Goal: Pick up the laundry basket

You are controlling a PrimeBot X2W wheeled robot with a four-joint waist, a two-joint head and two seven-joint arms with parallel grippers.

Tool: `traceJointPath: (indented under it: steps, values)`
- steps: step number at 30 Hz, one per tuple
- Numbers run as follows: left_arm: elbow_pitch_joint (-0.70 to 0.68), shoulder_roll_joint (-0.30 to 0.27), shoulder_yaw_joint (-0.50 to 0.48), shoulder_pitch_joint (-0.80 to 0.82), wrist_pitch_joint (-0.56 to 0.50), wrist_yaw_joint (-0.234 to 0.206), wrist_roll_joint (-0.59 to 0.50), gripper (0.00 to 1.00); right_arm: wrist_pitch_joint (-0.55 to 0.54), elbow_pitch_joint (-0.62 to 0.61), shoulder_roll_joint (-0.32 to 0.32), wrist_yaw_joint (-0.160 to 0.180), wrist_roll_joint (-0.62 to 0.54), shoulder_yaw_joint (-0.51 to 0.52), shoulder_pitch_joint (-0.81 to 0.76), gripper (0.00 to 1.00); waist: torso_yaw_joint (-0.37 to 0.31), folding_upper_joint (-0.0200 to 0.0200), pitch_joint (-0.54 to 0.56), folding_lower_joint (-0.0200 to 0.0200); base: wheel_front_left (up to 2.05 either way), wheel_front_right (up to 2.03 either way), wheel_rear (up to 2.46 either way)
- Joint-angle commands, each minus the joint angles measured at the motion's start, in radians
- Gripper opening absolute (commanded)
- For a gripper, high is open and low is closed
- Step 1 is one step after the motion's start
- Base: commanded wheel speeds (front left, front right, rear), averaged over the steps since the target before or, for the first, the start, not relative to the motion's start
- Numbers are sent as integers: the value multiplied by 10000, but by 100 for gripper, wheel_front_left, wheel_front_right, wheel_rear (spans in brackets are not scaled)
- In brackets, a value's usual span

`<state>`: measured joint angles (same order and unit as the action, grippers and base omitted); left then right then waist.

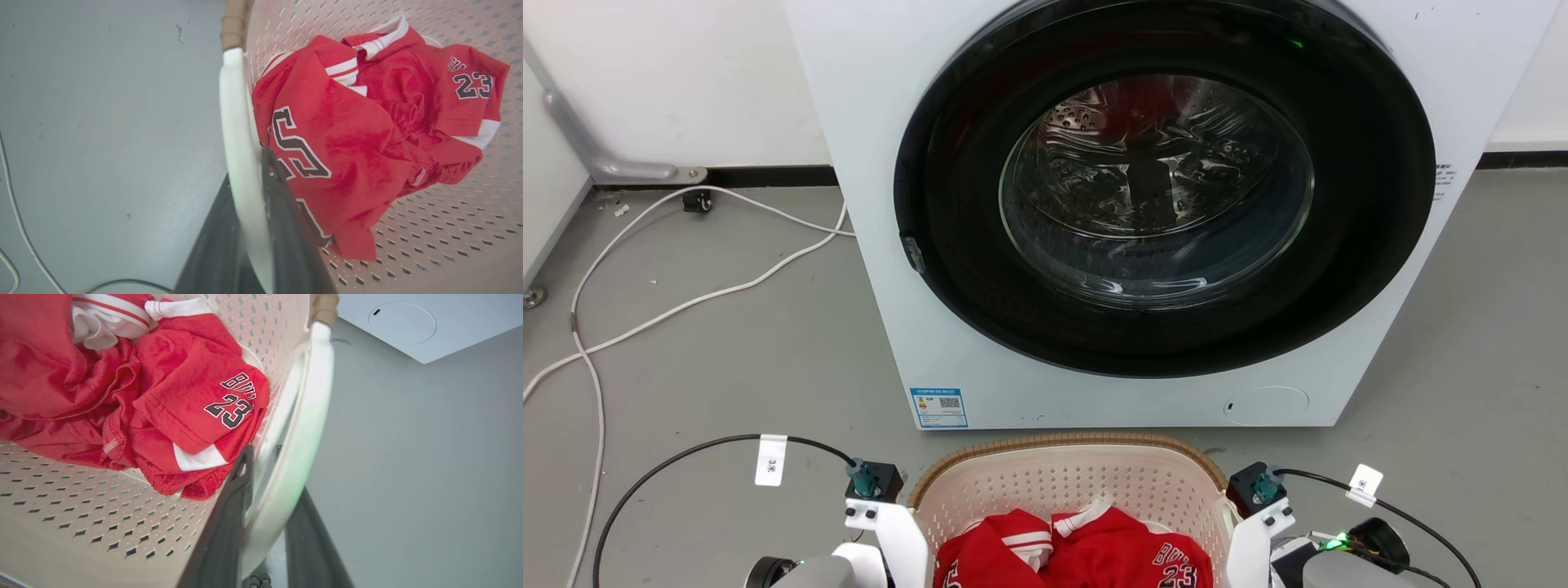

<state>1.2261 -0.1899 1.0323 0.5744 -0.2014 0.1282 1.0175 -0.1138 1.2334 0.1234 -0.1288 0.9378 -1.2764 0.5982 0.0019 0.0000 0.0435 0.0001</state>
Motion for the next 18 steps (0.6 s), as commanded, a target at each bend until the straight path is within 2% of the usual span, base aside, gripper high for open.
traceJointPath:
  steps: [1,18]
  values:
    - [11,-62,60,157,62,42,48,0,82,12,-49,-36,-97,-56,-57,0,6,0,-3,-1,0,0,0]
    - [74,-93,411,245,155,37,384,0,127,113,-87,-36,-32,-62,-77,0,10,0,-24,-1,0,0,0]
